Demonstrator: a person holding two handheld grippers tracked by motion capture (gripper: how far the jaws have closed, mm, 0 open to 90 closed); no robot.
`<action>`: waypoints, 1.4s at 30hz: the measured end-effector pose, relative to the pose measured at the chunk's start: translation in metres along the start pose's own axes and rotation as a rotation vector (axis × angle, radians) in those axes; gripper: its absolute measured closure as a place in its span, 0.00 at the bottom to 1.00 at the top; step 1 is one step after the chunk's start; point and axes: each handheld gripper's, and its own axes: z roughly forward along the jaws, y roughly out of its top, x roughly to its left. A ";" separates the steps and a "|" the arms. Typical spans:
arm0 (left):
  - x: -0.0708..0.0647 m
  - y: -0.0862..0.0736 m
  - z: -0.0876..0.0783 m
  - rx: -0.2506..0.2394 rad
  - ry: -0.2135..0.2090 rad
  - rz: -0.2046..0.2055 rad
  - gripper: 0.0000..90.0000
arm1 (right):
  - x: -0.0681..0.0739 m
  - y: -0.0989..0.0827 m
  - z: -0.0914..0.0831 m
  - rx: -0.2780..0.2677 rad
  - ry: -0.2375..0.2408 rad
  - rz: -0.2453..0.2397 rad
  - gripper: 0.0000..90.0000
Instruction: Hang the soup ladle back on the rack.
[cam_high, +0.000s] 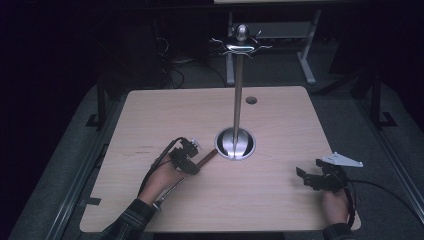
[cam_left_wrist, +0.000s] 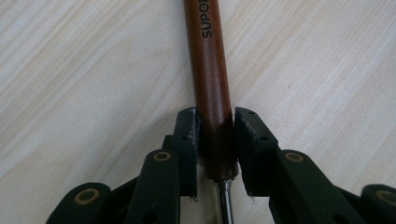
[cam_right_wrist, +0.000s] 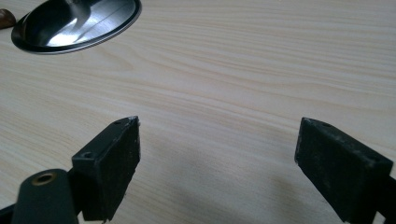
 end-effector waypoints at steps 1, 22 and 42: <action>0.000 0.000 0.000 0.000 -0.001 -0.003 0.79 | 0.000 0.000 0.000 0.000 0.000 0.000 0.15; 0.004 -0.004 -0.002 -0.029 -0.012 -0.026 0.83 | -0.001 0.000 0.000 -0.002 0.000 0.001 0.15; 0.025 -0.025 -0.049 -0.271 -0.101 -0.048 0.83 | -0.001 0.000 -0.001 -0.003 -0.001 0.001 0.15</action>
